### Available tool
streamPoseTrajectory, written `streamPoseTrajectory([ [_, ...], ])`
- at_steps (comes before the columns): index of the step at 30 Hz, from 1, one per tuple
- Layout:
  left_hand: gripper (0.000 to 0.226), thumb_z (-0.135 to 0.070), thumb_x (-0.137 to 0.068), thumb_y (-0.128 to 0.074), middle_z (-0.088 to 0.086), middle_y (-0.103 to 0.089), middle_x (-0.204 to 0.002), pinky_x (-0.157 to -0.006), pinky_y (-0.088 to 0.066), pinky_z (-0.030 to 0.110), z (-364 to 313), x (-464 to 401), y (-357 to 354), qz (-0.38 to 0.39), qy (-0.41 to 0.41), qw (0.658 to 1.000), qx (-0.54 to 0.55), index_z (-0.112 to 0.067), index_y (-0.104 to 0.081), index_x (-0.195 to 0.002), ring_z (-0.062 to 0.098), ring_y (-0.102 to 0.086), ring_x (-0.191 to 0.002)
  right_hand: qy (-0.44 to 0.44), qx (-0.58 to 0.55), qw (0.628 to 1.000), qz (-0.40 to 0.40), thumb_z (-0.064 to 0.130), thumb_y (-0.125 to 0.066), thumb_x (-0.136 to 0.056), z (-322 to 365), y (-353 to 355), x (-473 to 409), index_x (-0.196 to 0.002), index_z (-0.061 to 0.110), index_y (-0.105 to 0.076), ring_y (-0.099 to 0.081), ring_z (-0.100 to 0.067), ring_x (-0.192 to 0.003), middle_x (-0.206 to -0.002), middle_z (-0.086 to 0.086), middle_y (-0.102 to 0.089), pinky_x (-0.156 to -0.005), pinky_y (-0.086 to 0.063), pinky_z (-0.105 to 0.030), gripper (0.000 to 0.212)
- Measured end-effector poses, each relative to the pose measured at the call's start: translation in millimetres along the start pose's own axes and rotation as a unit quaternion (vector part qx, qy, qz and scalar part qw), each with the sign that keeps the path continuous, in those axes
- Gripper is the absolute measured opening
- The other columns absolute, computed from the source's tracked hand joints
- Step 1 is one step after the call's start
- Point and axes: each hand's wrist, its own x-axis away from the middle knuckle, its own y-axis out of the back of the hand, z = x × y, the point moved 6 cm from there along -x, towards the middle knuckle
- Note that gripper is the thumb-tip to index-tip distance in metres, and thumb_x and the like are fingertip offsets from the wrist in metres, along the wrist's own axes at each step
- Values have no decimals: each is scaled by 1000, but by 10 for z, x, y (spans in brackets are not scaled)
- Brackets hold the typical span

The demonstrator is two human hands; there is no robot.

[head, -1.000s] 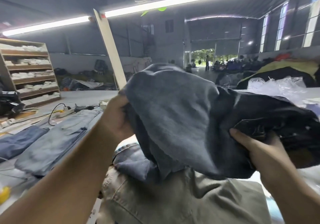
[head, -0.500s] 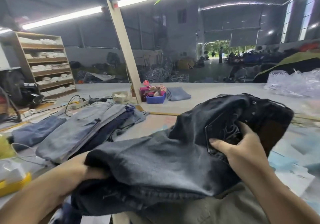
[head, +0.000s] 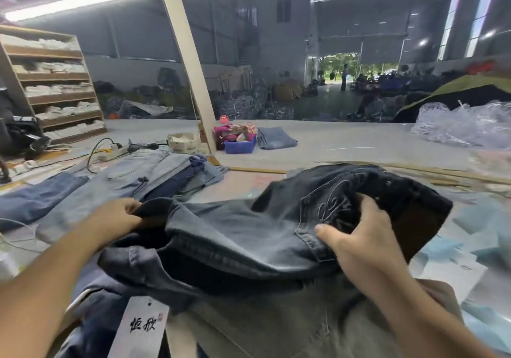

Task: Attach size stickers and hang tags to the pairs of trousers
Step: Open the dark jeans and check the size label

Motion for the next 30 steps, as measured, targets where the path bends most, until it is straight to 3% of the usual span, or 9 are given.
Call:
streamPoseTrajectory([
  [3,39,-36,-80,-73,10,-63,-115,-79,-48,37,-191,280,109,-128,-10,972,-199,-23,-61,-115,31,-57,-101,10,12,1000,8,28,-72,-77,-26,-119,128,-128,26,-46,-46,-12,-95,-110,4,-50,-86,-34,-27,57],
  [6,27,-36,-78,-73,2,-64,-89,-63,-48,32,-504,879,93,-253,-126,947,-154,-26,-62,-100,25,-59,-79,20,4,1000,2,24,-69,-77,7,-125,162,-112,30,-48,-53,-15,-94,-102,6,-59,-80,-38,-31,42],
  [8,24,-49,-75,-72,-18,-60,-80,-56,-41,22,-629,1233,-35,-210,-213,953,-55,-40,-57,-91,2,-57,-72,32,-5,999,-1,21,-67,-77,73,-117,172,-107,32,-47,-54,-11,-88,-97,9,-60,-74,-38,-29,38],
  [10,57,-80,-63,-58,-35,-50,-100,-80,-42,18,-674,1433,-288,-74,-241,966,-60,-49,-48,-109,-8,-51,-94,37,-15,999,-2,18,-65,-77,148,-111,179,-106,32,-48,-54,-2,-79,-90,11,-61,-64,-38,-20,36],
  [13,100,-85,-49,-58,-31,-41,-117,-98,-36,28,-546,1391,-452,-22,-277,948,-153,-36,-41,-134,3,-47,-114,43,-27,999,-2,15,-63,-77,261,-78,182,-103,30,-51,-55,6,-70,-77,11,-63,-52,-34,-8,33],
  [20,54,-21,-68,-90,-4,-74,-98,-77,-58,26,-155,903,140,102,-268,935,210,-39,-66,-113,16,-72,-92,80,74,993,41,41,-63,-75,542,133,269,-84,26,-50,-56,-2,-59,-69,11,-61,-48,-38,-21,22],
  [23,39,-15,-74,-78,-16,-71,-95,-84,-54,33,-6,707,71,64,-245,967,12,-44,-67,-98,11,-68,-97,100,198,972,79,68,-51,-74,539,44,279,-83,28,-49,-57,-6,-68,-76,12,-60,-57,-44,-29,42],
  [26,44,-9,-69,-60,-28,-63,-111,-89,-48,34,-189,703,-130,-21,-238,936,-258,-39,-71,-99,9,-60,-111,101,273,947,138,81,-31,-80,321,-223,276,-96,29,-50,-59,-18,-88,-95,8,-63,-77,-49,-37,58],
  [30,25,-16,-67,-70,-4,-65,-109,-85,-50,44,-794,1190,-5,-238,-332,902,-139,-22,-72,-91,22,-62,-95,109,214,945,222,87,-17,-72,-38,-413,318,-122,47,-41,-51,-16,-109,-109,17,-60,-89,-37,-39,68],
])
